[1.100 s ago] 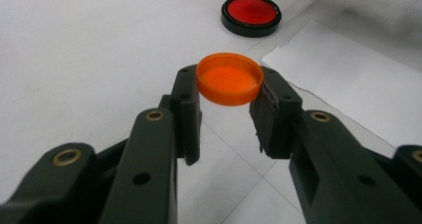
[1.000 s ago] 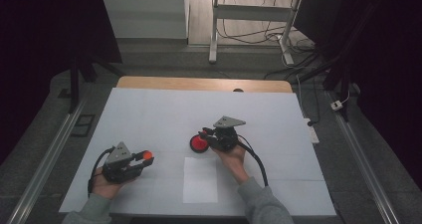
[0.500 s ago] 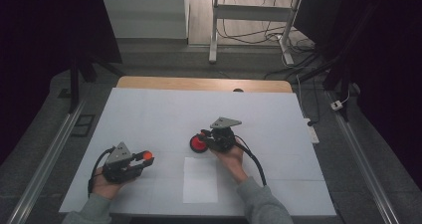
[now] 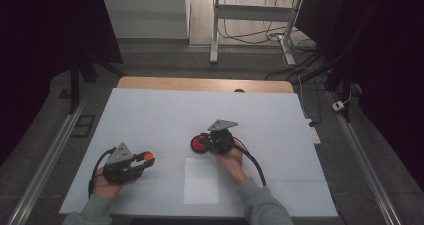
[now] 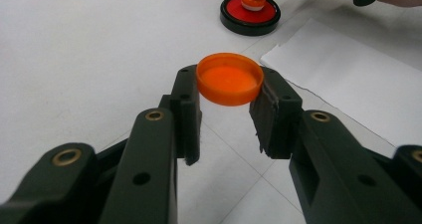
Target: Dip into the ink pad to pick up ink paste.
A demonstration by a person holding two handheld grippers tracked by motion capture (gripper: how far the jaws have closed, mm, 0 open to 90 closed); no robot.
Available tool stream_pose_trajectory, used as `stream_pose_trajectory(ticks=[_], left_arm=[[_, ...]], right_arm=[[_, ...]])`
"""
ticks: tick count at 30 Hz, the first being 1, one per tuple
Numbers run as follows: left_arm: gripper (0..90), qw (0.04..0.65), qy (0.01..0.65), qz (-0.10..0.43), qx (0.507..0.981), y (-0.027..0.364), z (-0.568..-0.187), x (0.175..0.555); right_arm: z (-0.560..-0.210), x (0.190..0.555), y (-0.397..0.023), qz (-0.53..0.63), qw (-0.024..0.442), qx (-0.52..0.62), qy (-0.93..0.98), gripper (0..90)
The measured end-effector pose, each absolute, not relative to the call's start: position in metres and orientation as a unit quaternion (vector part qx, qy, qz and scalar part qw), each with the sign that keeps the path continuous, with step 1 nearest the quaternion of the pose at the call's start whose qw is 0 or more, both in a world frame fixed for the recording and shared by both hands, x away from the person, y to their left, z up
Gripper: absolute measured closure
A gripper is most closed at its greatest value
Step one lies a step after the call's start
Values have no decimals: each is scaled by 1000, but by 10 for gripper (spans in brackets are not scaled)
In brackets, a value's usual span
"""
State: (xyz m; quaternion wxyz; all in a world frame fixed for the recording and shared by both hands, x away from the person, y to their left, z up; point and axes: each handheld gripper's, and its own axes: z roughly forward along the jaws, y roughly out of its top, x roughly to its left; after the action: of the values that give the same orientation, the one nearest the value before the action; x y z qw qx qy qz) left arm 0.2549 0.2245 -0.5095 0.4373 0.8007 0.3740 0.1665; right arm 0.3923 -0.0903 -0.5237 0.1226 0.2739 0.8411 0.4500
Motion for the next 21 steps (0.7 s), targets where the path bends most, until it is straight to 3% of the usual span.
stream_pose_trajectory(ticks=[21], left_arm=[[651, 435, 374, 167, 802, 224, -510, 255]], right_arm=[[-525, 386, -85, 434, 154, 260, 849, 728]])
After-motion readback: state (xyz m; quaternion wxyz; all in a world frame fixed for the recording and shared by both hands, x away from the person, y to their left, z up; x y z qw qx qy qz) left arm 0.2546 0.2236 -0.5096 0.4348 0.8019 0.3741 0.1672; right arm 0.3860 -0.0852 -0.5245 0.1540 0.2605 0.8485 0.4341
